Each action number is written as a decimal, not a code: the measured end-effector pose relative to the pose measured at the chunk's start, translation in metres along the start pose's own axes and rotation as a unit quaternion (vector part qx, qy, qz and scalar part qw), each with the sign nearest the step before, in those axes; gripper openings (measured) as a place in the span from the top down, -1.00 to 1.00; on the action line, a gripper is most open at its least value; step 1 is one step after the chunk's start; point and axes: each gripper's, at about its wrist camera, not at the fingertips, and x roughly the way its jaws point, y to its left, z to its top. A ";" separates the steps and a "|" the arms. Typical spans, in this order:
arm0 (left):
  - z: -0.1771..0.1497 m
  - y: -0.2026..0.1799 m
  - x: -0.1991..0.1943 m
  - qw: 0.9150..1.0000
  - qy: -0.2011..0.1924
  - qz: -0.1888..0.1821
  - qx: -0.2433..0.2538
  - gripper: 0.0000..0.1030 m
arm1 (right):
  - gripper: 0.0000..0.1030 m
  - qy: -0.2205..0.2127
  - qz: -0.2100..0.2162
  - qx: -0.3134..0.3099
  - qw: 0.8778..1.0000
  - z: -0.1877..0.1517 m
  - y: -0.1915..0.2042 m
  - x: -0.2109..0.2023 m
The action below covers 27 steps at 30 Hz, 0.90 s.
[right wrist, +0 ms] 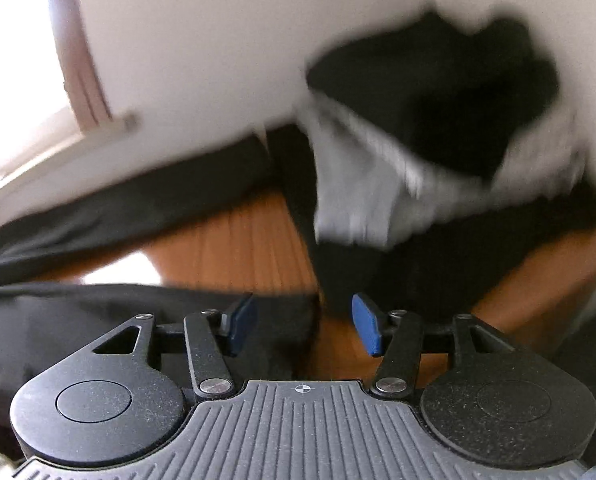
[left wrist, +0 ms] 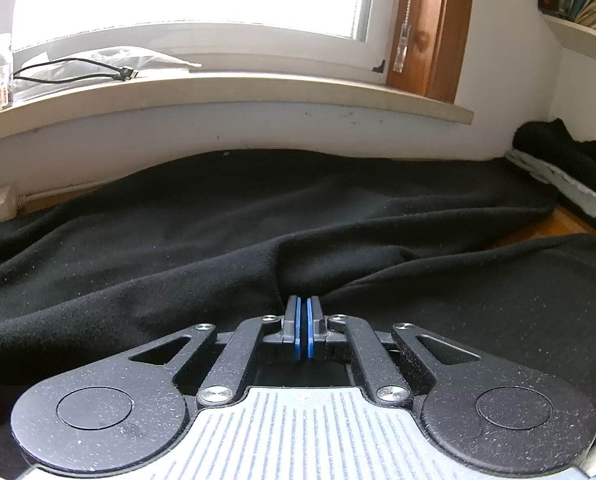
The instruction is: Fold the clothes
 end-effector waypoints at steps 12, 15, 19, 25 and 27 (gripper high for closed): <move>0.008 -0.014 -0.002 0.999 0.015 0.015 0.040 0.95 | 0.87 -0.023 0.036 -0.004 0.999 -0.015 0.008 0.013; 0.011 -0.016 -0.007 0.999 0.010 0.006 0.042 0.96 | 0.89 -0.068 0.020 0.004 0.998 -0.009 0.004 -0.003; 0.018 -0.023 -0.028 0.999 -0.006 -0.030 0.040 0.96 | 0.90 -0.122 0.004 0.011 0.992 0.003 -0.008 -0.043; 0.035 -0.031 -0.041 0.997 -0.038 -0.062 0.025 0.96 | 0.90 -0.178 -0.023 -0.006 0.984 0.041 -0.007 -0.063; 0.043 -0.032 -0.030 0.998 -0.040 -0.040 0.030 0.96 | 0.89 -0.173 -0.036 -0.021 0.984 0.056 0.004 -0.038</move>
